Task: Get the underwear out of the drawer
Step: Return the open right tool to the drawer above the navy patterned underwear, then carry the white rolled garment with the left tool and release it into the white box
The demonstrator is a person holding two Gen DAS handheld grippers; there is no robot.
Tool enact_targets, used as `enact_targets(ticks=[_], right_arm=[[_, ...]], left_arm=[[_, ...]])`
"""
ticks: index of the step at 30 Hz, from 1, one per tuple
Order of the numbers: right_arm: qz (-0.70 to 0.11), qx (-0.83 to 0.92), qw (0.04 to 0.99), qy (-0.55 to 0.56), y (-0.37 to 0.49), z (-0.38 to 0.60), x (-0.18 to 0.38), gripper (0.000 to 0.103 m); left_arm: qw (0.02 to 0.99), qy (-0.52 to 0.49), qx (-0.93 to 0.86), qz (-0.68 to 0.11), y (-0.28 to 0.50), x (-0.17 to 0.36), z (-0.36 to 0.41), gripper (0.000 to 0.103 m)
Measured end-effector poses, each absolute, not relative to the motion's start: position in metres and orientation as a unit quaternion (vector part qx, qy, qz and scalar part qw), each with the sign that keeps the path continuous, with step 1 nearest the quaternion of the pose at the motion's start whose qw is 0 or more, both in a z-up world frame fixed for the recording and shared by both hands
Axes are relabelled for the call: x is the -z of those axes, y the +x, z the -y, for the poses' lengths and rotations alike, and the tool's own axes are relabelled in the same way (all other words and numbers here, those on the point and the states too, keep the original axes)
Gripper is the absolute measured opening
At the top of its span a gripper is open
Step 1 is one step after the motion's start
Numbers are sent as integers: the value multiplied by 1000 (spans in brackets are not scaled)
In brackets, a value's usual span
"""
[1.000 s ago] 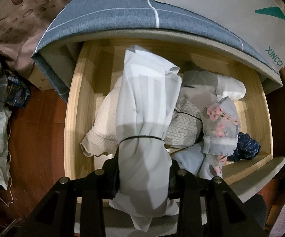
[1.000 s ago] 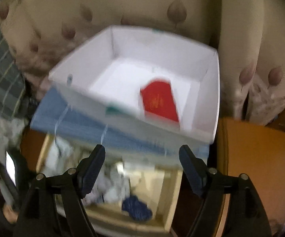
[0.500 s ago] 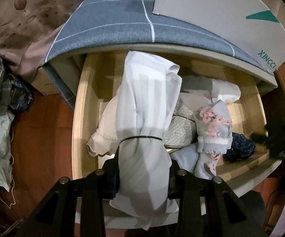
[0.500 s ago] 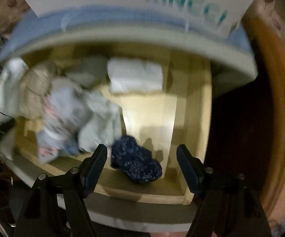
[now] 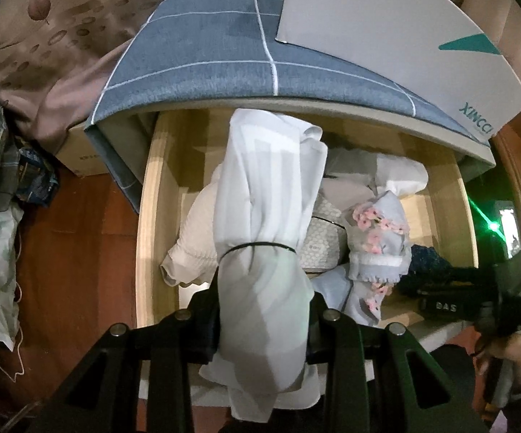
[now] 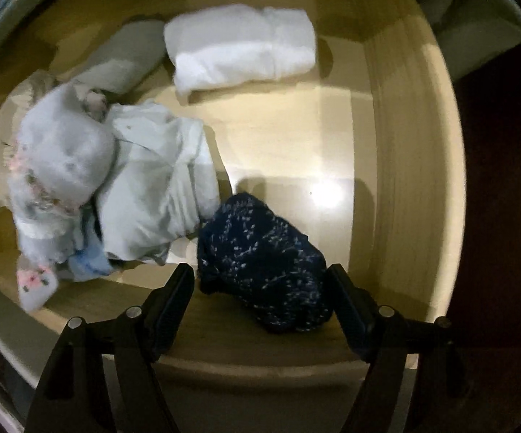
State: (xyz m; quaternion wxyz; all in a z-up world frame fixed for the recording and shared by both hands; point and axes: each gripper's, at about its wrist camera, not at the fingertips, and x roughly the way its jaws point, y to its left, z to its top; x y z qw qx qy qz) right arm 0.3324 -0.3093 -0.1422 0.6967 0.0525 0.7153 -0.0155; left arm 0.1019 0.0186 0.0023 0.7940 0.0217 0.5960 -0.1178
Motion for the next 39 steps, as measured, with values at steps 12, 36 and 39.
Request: enact_targets(ticks=[12, 36, 39], right_arm=[[-689, 38, 722, 57, 325, 312, 133, 74], [-707, 44, 705, 39, 337, 301, 141, 72], [-712, 42, 700, 44, 336, 302, 144, 72]], left_arm=[[788, 34, 134, -600, 90, -21, -25, 32], [857, 72, 192, -474, 167, -203, 20, 32], [855, 71, 208, -471, 200, -213, 41, 32]])
